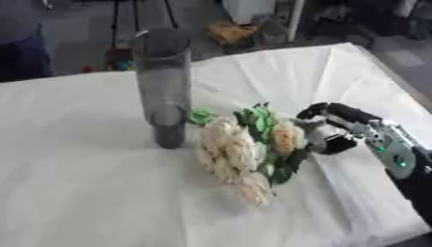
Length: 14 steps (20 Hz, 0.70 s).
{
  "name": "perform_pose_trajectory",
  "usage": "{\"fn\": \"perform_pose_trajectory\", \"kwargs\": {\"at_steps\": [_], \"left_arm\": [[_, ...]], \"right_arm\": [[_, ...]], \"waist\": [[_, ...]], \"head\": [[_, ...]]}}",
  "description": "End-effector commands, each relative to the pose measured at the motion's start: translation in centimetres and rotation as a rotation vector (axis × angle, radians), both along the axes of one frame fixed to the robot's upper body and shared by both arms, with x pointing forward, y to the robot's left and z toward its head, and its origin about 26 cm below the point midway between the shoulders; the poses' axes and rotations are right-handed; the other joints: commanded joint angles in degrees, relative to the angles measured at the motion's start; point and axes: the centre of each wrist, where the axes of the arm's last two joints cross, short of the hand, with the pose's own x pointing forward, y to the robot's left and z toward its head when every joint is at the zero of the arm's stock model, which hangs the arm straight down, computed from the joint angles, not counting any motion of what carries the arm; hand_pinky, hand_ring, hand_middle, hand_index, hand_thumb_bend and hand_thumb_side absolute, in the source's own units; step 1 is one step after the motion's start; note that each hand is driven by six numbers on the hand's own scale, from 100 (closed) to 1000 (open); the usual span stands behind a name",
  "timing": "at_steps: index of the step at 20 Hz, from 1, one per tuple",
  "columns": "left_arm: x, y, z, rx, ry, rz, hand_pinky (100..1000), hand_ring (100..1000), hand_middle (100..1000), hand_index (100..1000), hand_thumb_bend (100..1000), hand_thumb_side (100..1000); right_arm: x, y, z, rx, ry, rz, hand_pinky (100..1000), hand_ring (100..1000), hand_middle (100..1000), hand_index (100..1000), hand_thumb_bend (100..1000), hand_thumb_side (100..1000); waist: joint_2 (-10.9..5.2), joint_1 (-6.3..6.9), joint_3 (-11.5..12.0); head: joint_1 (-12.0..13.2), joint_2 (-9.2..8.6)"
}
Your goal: Arrange flowers into the vase.
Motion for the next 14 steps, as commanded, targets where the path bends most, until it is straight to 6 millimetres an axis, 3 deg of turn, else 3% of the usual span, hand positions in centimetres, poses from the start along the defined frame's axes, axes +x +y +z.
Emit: {"fn": "perform_pose_trajectory", "kwargs": {"at_steps": [1,14], "left_arm": [[0.06,0.41,0.84,0.019,-0.025,-0.001,791,1000,898,876,800,1000],[0.07,0.37,0.88,0.019,-0.026,-0.002,791,1000,899,876,799,1000]], "right_arm": [[0.28,-0.51,1.24,-0.031,-0.028,-0.005,891,821,769,871,417,270],[0.12,-0.71,0.95,-0.046,-0.021,-0.012,873,766,697,841,404,272]], "waist": [[-0.69,-0.01,-0.08],[-0.68,0.19,-0.18]], "head": [[-0.17,0.59],[-0.42,0.71]]}}
